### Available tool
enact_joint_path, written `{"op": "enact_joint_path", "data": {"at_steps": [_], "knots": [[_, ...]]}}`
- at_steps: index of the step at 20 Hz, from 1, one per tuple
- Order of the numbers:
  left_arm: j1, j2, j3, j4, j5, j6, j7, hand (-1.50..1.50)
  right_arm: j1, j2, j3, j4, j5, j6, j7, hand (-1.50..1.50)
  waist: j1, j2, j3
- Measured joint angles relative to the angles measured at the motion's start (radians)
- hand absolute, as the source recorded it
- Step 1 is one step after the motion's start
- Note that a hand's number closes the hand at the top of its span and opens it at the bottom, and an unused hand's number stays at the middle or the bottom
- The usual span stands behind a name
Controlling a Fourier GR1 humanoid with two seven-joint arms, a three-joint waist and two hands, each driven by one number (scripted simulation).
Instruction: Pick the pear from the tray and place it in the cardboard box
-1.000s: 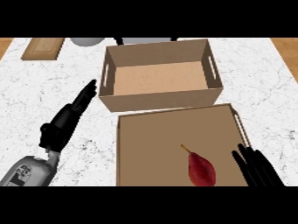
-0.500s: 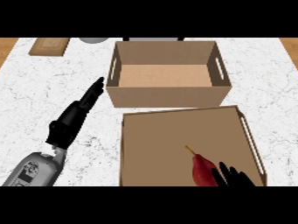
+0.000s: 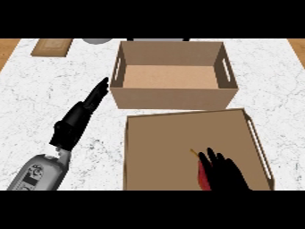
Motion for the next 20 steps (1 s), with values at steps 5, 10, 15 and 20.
{"op": "enact_joint_path", "data": {"at_steps": [5,10,15,20], "knots": [[0.031,-0.008,0.033,-0.013,-0.018,-0.034,-0.013,0.0,-0.032,0.04,-0.049,0.105,-0.016,0.008,-0.018,-1.5,0.0,0.0,0.0],[0.021,-0.037,0.064,-0.012,-0.039,-0.066,0.0,0.0,-0.009,0.03,-0.067,0.161,0.004,-0.057,-0.085,-1.5,-0.002,0.0,0.001],[0.04,-0.06,0.091,-0.023,-0.066,-0.093,-0.002,0.0,-0.016,0.031,-0.101,0.201,0.011,-0.08,-0.141,-1.5,-0.001,0.0,0.001],[0.033,-0.085,0.112,-0.026,-0.091,-0.113,0.02,0.0,-0.027,0.068,-0.093,0.253,0.036,-0.069,-0.141,-1.5,-0.001,0.0,0.001]]}}
